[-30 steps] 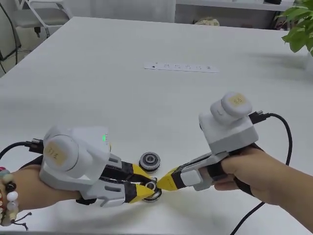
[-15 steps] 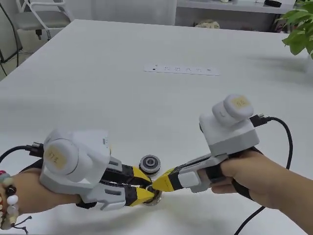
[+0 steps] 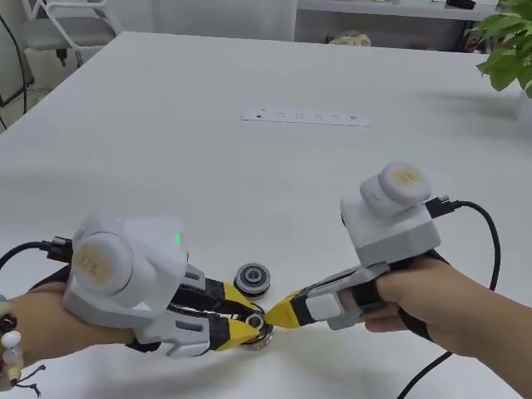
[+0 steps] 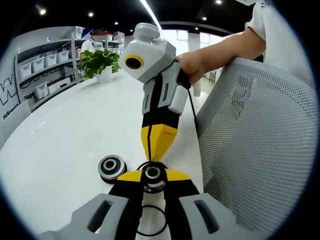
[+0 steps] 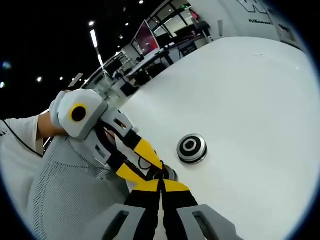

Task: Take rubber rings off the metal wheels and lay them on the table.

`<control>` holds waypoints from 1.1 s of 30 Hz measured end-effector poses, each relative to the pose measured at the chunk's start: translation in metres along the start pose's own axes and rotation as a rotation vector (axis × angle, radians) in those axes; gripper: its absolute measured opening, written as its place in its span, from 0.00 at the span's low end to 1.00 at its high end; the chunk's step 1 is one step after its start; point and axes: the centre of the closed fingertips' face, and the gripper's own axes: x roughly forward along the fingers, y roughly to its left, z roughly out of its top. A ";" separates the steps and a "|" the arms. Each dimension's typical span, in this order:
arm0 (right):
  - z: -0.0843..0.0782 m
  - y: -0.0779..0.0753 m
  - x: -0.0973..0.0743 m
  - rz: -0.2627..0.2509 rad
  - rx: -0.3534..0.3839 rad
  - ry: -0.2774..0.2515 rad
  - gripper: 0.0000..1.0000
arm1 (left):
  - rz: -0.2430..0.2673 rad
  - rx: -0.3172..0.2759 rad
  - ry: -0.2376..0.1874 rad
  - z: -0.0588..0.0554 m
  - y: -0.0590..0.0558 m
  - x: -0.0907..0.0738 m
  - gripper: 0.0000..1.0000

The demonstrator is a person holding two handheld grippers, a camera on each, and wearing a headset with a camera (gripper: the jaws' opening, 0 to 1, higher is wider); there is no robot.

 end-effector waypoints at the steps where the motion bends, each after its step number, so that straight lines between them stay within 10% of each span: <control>1: 0.000 0.000 0.000 0.000 0.003 -0.001 0.00 | -0.003 -0.003 -0.001 0.001 0.000 -0.001 0.12; 20: 0.005 -0.005 -0.006 -0.019 0.030 -0.033 0.00 | -0.019 0.075 -0.077 0.064 -0.011 -0.048 0.65; 33: 0.008 -0.001 -0.008 -0.011 0.039 -0.051 0.00 | 0.053 0.105 -0.027 0.060 -0.011 -0.099 0.81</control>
